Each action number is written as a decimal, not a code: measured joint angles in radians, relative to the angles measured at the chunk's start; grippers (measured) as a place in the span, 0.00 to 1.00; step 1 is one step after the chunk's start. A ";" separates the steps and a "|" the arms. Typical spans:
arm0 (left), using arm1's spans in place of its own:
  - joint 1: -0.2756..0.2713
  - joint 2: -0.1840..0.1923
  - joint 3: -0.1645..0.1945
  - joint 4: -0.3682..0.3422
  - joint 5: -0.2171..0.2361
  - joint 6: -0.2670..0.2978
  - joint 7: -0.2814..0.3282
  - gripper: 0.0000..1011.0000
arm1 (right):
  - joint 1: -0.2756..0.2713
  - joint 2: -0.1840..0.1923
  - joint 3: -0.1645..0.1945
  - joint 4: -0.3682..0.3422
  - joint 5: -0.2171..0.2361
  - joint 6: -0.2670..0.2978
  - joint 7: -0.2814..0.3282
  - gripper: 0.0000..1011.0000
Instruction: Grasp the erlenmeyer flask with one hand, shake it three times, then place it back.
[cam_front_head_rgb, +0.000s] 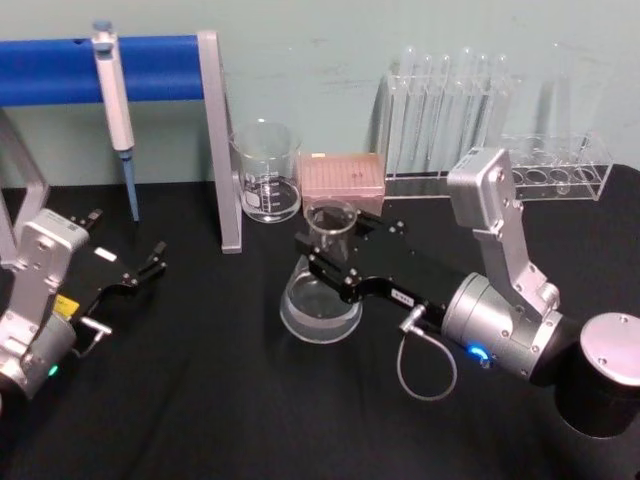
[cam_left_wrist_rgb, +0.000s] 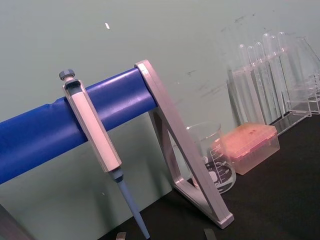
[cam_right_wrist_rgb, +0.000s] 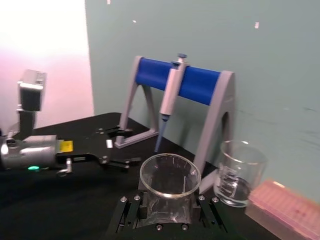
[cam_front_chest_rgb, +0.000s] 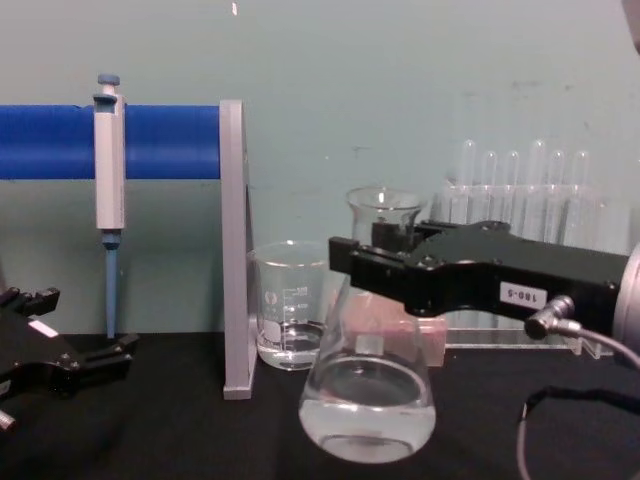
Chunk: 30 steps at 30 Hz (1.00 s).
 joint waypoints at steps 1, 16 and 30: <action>0.000 0.000 0.000 0.000 0.000 0.000 0.000 0.99 | 0.001 0.003 -0.003 0.000 0.003 -0.001 0.005 0.45; 0.000 0.000 0.000 0.000 0.000 0.000 0.000 0.99 | 0.016 0.045 -0.023 0.006 0.039 -0.018 -0.001 0.45; 0.000 0.000 0.000 0.000 0.000 0.000 0.000 0.99 | 0.002 0.024 0.024 0.012 0.001 0.007 -0.140 0.45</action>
